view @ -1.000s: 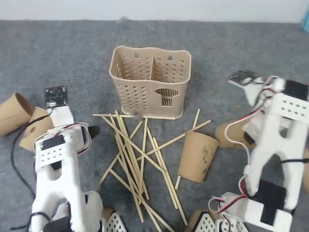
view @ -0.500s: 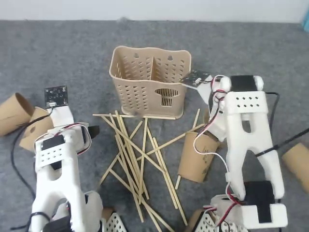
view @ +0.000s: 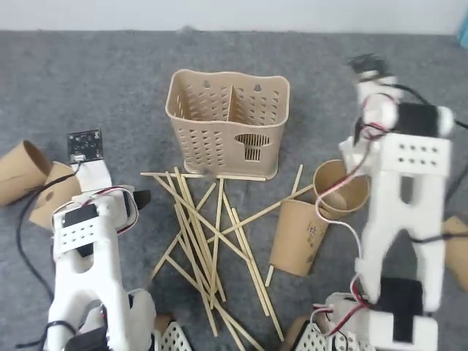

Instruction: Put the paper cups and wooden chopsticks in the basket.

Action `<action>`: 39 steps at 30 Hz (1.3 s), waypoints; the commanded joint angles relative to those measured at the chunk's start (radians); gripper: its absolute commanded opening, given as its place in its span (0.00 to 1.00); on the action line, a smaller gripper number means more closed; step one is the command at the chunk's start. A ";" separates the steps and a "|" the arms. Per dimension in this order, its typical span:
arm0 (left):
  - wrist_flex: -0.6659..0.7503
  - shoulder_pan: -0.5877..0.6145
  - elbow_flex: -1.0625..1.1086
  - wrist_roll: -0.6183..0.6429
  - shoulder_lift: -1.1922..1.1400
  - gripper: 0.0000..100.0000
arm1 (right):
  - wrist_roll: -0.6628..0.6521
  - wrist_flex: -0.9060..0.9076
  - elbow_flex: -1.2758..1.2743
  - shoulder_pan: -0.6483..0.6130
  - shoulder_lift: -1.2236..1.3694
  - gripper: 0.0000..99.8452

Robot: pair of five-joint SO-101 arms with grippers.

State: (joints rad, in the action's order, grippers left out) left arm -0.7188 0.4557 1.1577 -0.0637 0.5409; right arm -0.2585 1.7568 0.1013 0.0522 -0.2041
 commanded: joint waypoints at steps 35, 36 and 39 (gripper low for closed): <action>0.023 -0.005 -0.001 -0.011 0.029 0.32 | 0.089 -0.522 -0.632 0.136 -0.285 0.15; 0.023 -0.005 -0.001 -0.011 0.029 0.32 | 0.091 -0.529 -0.631 0.131 -0.246 0.15; 0.023 -0.005 -0.001 -0.011 0.029 0.32 | 0.095 -0.549 -0.624 0.116 -0.147 0.15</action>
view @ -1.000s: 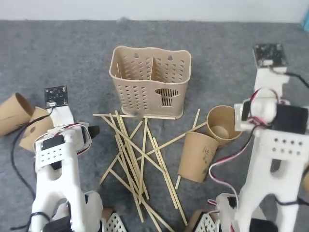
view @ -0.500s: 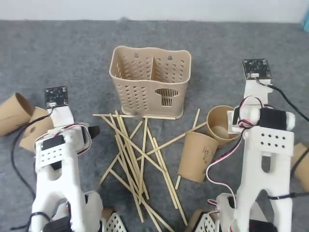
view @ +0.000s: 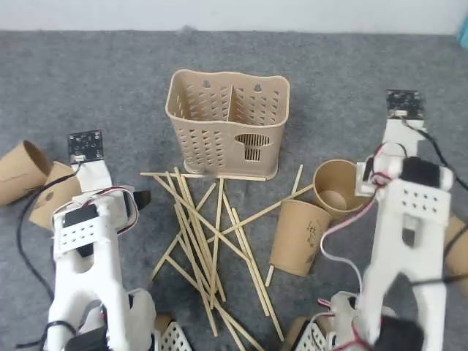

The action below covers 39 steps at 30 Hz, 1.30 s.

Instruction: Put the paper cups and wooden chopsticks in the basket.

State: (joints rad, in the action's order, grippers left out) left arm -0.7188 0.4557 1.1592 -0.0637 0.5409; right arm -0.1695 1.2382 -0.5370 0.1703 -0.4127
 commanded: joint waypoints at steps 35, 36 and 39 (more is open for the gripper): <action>0.023 -0.005 -0.007 -0.011 0.029 0.32 | 0.068 0.556 1.407 -0.137 0.440 0.01; 0.023 -0.005 -0.007 -0.011 0.029 0.32 | 0.081 0.556 1.448 -0.163 0.446 0.01; 0.023 -0.005 -0.007 -0.011 0.029 0.32 | 0.098 0.555 1.550 -0.257 0.444 0.01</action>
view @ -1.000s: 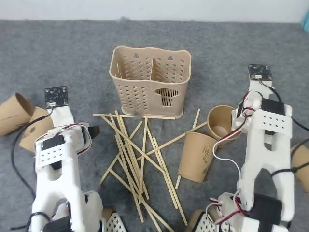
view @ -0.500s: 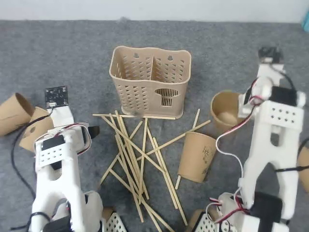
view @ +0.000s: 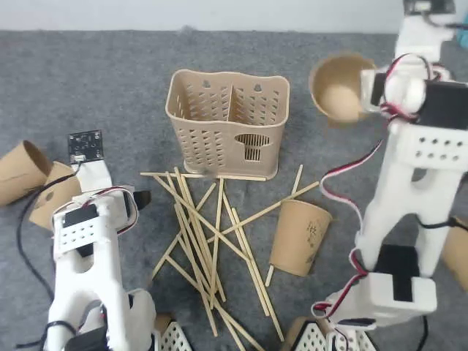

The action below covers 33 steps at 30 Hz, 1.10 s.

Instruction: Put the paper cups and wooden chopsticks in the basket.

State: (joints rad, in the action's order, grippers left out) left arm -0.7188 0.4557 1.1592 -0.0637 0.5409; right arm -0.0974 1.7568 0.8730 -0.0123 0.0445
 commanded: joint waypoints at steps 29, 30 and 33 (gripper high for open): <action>0.041 -0.006 -0.005 -0.011 0.029 0.32 | -0.046 -0.228 -0.233 -0.348 -0.008 0.01; 0.041 -0.006 -0.005 -0.011 0.029 0.32 | -0.046 -0.234 -0.244 -0.349 -0.008 0.01; 0.041 -0.006 -0.005 -0.011 0.029 0.32 | -0.046 -0.228 -0.258 -0.349 -0.008 0.06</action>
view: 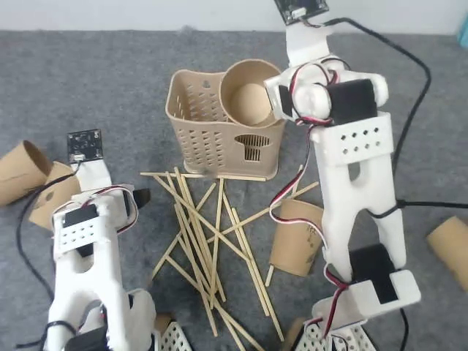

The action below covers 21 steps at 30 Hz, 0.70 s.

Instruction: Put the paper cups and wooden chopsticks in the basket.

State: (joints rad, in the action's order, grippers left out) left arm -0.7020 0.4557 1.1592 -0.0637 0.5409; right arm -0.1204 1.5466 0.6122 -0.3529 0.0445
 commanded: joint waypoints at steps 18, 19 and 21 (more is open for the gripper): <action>0.025 -0.005 -0.004 -0.011 0.029 0.32 | -0.023 0.254 0.000 0.016 -0.248 0.13; 0.025 -0.005 -0.004 -0.011 0.029 0.32 | -0.023 0.252 -0.055 0.022 -0.272 0.10; 0.025 -0.005 -0.004 -0.011 0.029 0.32 | -0.037 0.252 -0.184 0.022 -0.321 0.05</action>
State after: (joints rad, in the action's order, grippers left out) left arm -0.7004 0.4557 1.1592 -0.0637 0.5409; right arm -0.1250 1.7568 0.5585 -0.3483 -0.1841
